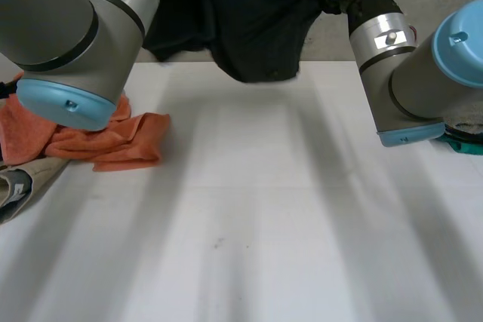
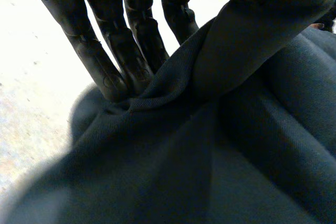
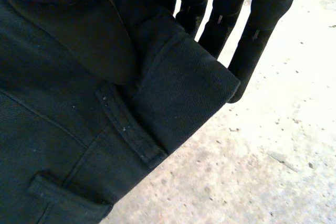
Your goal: Fold the laundry.
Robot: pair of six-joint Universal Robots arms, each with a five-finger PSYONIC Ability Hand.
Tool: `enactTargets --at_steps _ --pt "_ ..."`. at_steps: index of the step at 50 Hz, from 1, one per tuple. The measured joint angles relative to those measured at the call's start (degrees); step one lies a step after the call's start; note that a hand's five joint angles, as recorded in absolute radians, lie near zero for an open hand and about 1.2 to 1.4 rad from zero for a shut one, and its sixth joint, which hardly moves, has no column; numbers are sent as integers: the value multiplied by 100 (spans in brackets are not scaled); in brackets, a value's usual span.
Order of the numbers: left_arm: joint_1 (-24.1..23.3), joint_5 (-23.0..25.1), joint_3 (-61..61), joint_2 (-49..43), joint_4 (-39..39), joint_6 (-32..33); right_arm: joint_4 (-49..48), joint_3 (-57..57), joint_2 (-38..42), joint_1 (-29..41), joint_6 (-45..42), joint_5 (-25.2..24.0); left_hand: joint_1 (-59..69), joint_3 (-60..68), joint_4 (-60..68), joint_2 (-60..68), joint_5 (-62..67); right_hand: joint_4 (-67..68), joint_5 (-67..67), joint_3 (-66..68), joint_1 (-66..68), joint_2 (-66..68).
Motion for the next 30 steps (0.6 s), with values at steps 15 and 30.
enactTargets --at_steps 15,30 --pt "-350 -23 -2839 -546 228 406 2388 1703 192 -436 -638 -768 -183 -377 -380 -385 -292 41 0 27 0 0" --pt "-412 367 -3591 502 -579 634 4052 2041 -526 -498 -1901 -808 -5286 -5561 -5700 -5606 -5424 -4443 -4566 -4352 -4033 -4400"
